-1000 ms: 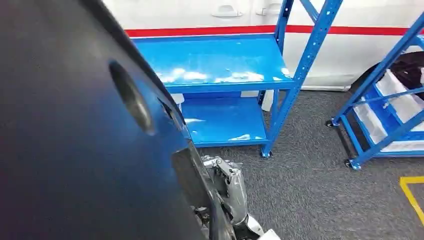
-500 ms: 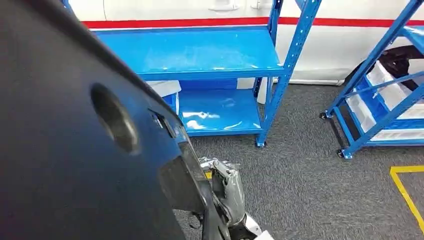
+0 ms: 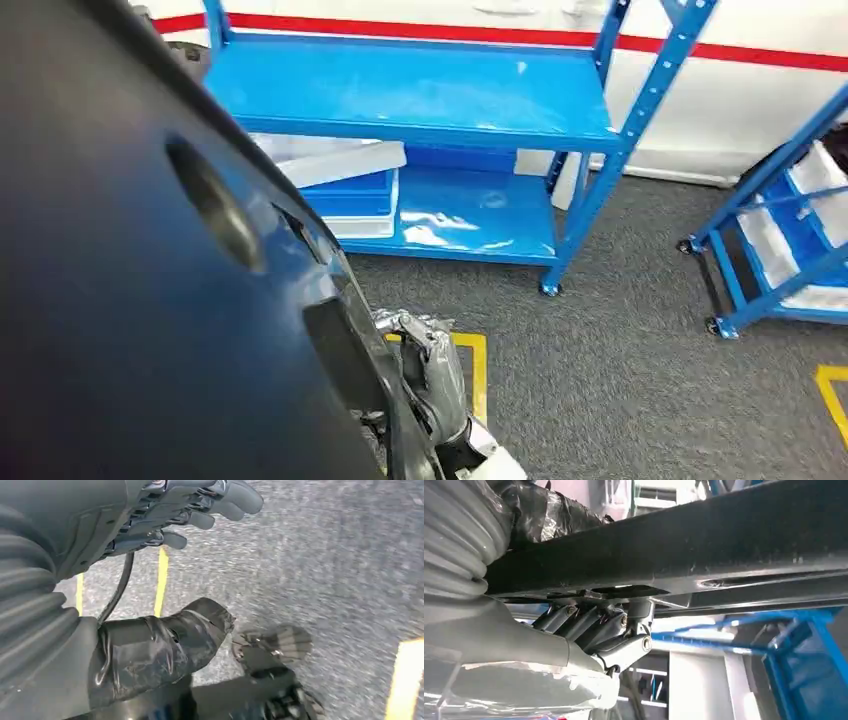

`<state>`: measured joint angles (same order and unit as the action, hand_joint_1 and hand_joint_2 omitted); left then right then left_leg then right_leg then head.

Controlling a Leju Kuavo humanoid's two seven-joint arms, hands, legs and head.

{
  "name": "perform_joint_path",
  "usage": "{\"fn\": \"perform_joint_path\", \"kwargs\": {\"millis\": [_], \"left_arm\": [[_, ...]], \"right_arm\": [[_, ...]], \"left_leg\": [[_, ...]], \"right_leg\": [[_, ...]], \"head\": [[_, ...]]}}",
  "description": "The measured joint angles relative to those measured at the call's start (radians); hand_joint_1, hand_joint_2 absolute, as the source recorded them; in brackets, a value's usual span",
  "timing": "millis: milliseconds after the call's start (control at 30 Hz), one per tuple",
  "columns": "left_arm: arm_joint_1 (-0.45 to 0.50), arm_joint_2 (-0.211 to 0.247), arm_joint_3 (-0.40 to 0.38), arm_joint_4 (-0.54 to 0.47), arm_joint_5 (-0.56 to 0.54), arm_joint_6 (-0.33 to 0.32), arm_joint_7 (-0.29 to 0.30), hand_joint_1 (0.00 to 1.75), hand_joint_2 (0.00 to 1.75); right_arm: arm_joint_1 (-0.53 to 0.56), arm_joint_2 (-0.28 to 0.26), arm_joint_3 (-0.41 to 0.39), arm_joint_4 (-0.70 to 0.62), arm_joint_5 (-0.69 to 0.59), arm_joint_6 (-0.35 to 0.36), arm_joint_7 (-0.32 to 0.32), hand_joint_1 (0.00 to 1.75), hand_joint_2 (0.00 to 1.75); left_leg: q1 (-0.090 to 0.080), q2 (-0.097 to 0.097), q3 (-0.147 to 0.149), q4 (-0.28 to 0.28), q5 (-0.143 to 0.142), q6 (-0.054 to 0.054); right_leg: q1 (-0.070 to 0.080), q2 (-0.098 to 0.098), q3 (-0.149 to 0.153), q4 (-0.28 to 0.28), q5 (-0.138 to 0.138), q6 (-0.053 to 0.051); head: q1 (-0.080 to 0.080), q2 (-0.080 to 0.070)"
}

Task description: Take the parts from the cabinet and place them on the table.

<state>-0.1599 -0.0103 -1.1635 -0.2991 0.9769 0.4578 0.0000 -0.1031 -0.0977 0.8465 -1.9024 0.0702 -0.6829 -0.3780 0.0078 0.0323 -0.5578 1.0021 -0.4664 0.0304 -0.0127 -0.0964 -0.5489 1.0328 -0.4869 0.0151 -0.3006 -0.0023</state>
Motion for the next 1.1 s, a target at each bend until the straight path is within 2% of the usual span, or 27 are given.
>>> {"fn": "perform_joint_path", "kwargs": {"millis": [33, 67, 133, 167, 200, 267, 300, 333, 400, 467, 500, 533, 567, 600, 633, 667, 700, 733, 767, 800, 833, 867, 967, 1000, 1033, 1067, 1100], "left_arm": [[-0.003, 0.0, 0.0, 0.0, -0.008, 0.0, 0.008, 0.0, 1.75], [-0.008, 0.0, 0.0, 0.0, -0.015, 0.001, 0.014, 0.0, 1.75], [-0.014, -0.006, 0.0, 0.0, -0.027, 0.007, 0.024, 0.0, 1.75], [-0.015, -0.008, 0.0, 0.0, -0.032, 0.011, 0.027, 0.0, 1.75], [-0.014, -0.01, 0.0, 0.0, -0.033, 0.014, 0.028, 0.0, 1.75], [-0.015, -0.014, 0.0, 0.0, -0.034, 0.019, 0.026, 0.0, 1.75], [-0.017, -0.017, 0.0, 0.0, -0.035, 0.019, 0.024, 0.0, 1.75], [-0.019, -0.022, 0.0, 0.0, -0.036, 0.017, 0.022, 0.0, 1.75], [-0.023, -0.026, 0.0, 0.0, -0.039, 0.016, 0.022, 0.0, 1.75], [-0.02, -0.028, 0.0, 0.0, -0.041, 0.015, 0.022, 0.0, 1.75], [-0.019, -0.027, 0.0, 0.0, -0.041, 0.016, 0.022, 0.0, 1.75], [-0.019, -0.028, 0.0, 0.0, -0.042, 0.016, 0.022, 0.0, 1.75], [-0.021, -0.029, 0.0, 0.0, -0.042, 0.016, 0.022, 0.0, 1.75], [-0.024, -0.029, 0.0, 0.0, -0.042, 0.016, 0.022, 0.0, 1.75], [-0.025, -0.029, 0.0, 0.0, -0.042, 0.016, 0.022, 0.0, 1.75], [-0.024, -0.029, 0.0, 0.0, -0.042, 0.016, 0.022, 0.0, 1.75], [-0.022, -0.029, 0.0, 0.0, -0.042, 0.016, 0.022, 0.0, 1.75], [-0.021, -0.029, -0.001, 0.0, -0.042, 0.016, 0.022, 0.0, 1.75], [-0.021, -0.029, 0.0, 0.0, -0.042, 0.016, 0.022, 0.0, 1.75], [-0.022, -0.029, -0.001, 0.0, -0.042, 0.016, 0.022, 0.0, 1.75], [-0.024, -0.03, 0.0, 0.0, -0.042, 0.016, 0.022, 0.0, 1.75], [-0.026, -0.032, 0.0, 0.0, -0.04, 0.016, 0.022, 0.0, 1.75], [-0.024, -0.032, 0.0, 0.0, -0.029, 0.024, 0.029, 0.0, 1.75], [-0.023, -0.031, 0.0, 0.0, -0.022, 0.027, 0.031, 0.0, 1.75], [-0.018, -0.033, 0.0, 0.0, -0.019, 0.028, 0.03, 0.0, 1.75], [-0.018, -0.033, 0.0, 0.0, -0.013, 0.027, 0.028, 0.0, 1.75], [-0.017, -0.033, 0.0, 0.0, -0.003, 0.025, 0.023, 0.0, 1.75]], "right_arm": [[0.002, 0.0, 0.0, 0.001, 0.002, -0.001, -0.006, 1.75, 1.75], [0.008, 0.0, 0.0, 0.002, 0.003, -0.001, -0.011, 1.75, 1.75], [0.014, -0.001, -0.002, 0.003, 0.004, -0.002, -0.021, 1.75, 1.75], [0.017, -0.001, -0.003, 0.003, 0.004, -0.002, -0.022, 1.75, 1.75], [0.021, -0.002, -0.005, 0.003, 0.004, -0.002, -0.022, 1.75, 1.75], [0.022, -0.005, -0.008, 0.003, -0.006, -0.001, -0.023, 1.75, 1.75], [0.022, -0.006, -0.008, 0.003, -0.014, 0.0, -0.026, 1.75, 1.75], [0.022, -0.008, -0.008, 0.003, -0.025, 0.0, -0.028, 1.75, 1.75], [0.026, -0.009, -0.008, 0.003, -0.029, 0.002, -0.03, 1.75, 1.75], [0.025, -0.01, -0.008, 0.003, -0.032, 0.002, -0.031, 1.75, 1.75], [0.025, -0.01, -0.008, 0.003, -0.033, 0.002, -0.031, 1.75, 1.75], [0.026, -0.01, -0.008, 0.003, -0.035, 0.002, -0.032, 1.75, 1.75], [0.026, -0.01, -0.008, 0.003, -0.035, 0.002, -0.032, 1.75, 1.75], [0.028, -0.01, -0.008, 0.003, -0.035, 0.002, -0.033, 1.75, 1.75], [0.028, -0.01, -0.008, 0.003, -0.035, 0.002, -0.033, 1.75, 1.75], [0.028, -0.01, -0.008, 0.003, -0.035, 0.002, -0.033, 1.75, 1.75], [0.028, -0.01, -0.008, 0.003, -0.035, 0.002, -0.033, 1.75, 1.75], [0.028, -0.01, -0.008, 0.003, -0.035, 0.002, -0.033, 1.75, 1.75], [0.028, -0.01, -0.008, 0.003, -0.035, 0.002, -0.033, 1.75, 1.75], [0.028, -0.01, -0.008, 0.003, -0.035, 0.002, -0.033, 1.75, 1.75], [0.027, -0.01, -0.008, 0.003, -0.035, 0.002, -0.034, 1.75, 1.75], [0.027, -0.01, -0.008, 0.003, -0.035, 0.003, -0.034, 1.75, 1.75], [0.025, -0.01, -0.008, 0.004, -0.042, 0.015, -0.036, 1.75, 1.75], [0.025, -0.01, -0.008, 0.003, -0.047, 0.022, -0.039, 1.75, 1.75], [0.023, -0.01, -0.008, 0.005, -0.056, 0.028, -0.042, 1.75, 1.75], [0.021, -0.009, -0.008, 0.006, -0.06, 0.034, -0.043, 1.75, 1.75], [0.021, -0.009, -0.007, 0.008, -0.066, 0.046, -0.042, 1.75, 1.75]], "left_leg": [[-0.001, -0.011, -0.004, -0.002, 0.005, 0.005], [-0.001, -0.02, -0.009, -0.002, 0.009, 0.011], [-0.006, -0.043, -0.02, 0.0, 0.014, 0.018], [-0.007, -0.055, -0.023, 0.001, 0.016, 0.018], [-0.008, -0.068, -0.024, 0.004, 0.017, 0.017], [-0.008, -0.094, -0.025, 0.011, 0.017, 0.016], [-0.009, -0.107, -0.026, 0.016, 0.016, 0.014], [-0.009, -0.113, -0.033, 0.02, 0.017, 0.012], [-0.004, -0.135, -0.051, 0.028, 0.024, -0.004], [-0.001, -0.155, -0.056, 0.02, 0.031, -0.017], [-0.003, -0.15, -0.062, 0.028, 0.027, -0.02], [-0.009, -0.103, -0.071, 0.051, 0.008, -0.026], [-0.006, -0.071, -0.098, 0.109, -0.03, -0.031], [-0.002, -0.054, -0.134, 0.186, -0.069, -0.037], [0.001, -0.047, -0.169, 0.261, -0.1, -0.042], [0.003, -0.044, -0.193, 0.313, -0.114, -0.046], [0.006, -0.042, -0.195, 0.318, -0.103, -0.049], [0.009, -0.037, -0.171, 0.273, -0.073, -0.051], [0.011, -0.03, -0.124, 0.189, -0.03, -0.052], [0.011, -0.008, -0.067, 0.087, 0.01, -0.051], [0.005, 0.036, -0.04, 0.021, 0.004, -0.046], [-0.002, 0.03, -0.038, 0.023, 0.011, -0.036], [-0.007, 0.0, -0.048, 0.022, 0.015, -0.019], [-0.004, -0.01, -0.039, 0.009, 0.023, -0.009], [0.001, -0.022, -0.035, 0.0, 0.029, -0.002], [0.003, -0.03, -0.037, -0.002, 0.032, 0.005], [0.003, -0.041, -0.039, -0.002, 0.033, 0.008]], "right_leg": [[-0.001, 0.049, -0.013, 0.031, -0.029, 0.001], [-0.002, 0.075, -0.04, 0.093, -0.069, 0.0], [0.0, 0.092, -0.117, 0.26, -0.14, 0.001], [0.001, 0.093, -0.135, 0.298, -0.143, 0.001], [0.001, 0.094, -0.128, 0.286, -0.12, -0.001], [0.002, 0.1, -0.062, 0.154, -0.037, -0.008], [0.003, 0.123, -0.017, 0.062, 0.008, -0.015], [0.0, 0.178, 0.001, 0.023, -0.004, -0.02], [0.004, 0.169, -0.005, 0.006, 0.0, -0.016], [0.006, 0.153, -0.005, 0.004, 0.005, -0.023], [-0.011, 0.136, 0.002, -0.011, 0.013, -0.03], [-0.008, 0.126, 0.005, -0.015, 0.016, -0.034], [-0.007, 0.111, 0.004, -0.015, 0.017, -0.036], [-0.005, 0.096, 0.003, -0.014, 0.016, -0.036], [-0.004, 0.081, 0.002, -0.013, 0.016, -0.037], [-0.004, 0.068, -0.001, -0.012, 0.015, -0.037], [-0.004, 0.054, -0.003, -0.01, 0.015, -0.036], [-0.005, 0.042, -0.004, -0.008, 0.013, -0.034], [-0.006, 0.03, -0.004, -0.006, 0.011, -0.032], [-0.006, 0.019, -0.003, -0.004, 0.008, -0.027], [-0.004, 0.01, -0.001, -0.002, 0.006, -0.023], [0.002, 0.003, -0.001, -0.002, 0.005, -0.017], [0.002, -0.019, 0.004, -0.01, 0.008, -0.002], [0.003, -0.029, 0.006, -0.013, 0.004, 0.006], [-0.006, 0.009, 0.001, 0.007, -0.015, 0.009], [-0.006, 0.047, -0.02, 0.056, -0.051, 0.007], [-0.006, 0.072, -0.055, 0.135, -0.092, 0.006]], "head": [[0.005, 0.0], [0.01, 0.0], [0.015, 0.0], [0.015, 0.0], [0.015, 0.0], [0.016, 0.0], [0.018, 0.0], [0.018, 0.0], [0.019, 0.0], [0.02, 0.0], [0.019, 0.0], [0.018, 0.0], [0.011, 0.0], [0.011, 0.0], [0.011, 0.0], [0.011, 0.0], [0.011, 0.0], [0.011, 0.0], [0.011, 0.0], [0.011, 0.0], [0.011, 0.0], [0.012, 0.0], [0.012, 0.0], [0.012, 0.0], [0.015, 0.0], [0.014, 0.0], [0.021, 0.0]]}}
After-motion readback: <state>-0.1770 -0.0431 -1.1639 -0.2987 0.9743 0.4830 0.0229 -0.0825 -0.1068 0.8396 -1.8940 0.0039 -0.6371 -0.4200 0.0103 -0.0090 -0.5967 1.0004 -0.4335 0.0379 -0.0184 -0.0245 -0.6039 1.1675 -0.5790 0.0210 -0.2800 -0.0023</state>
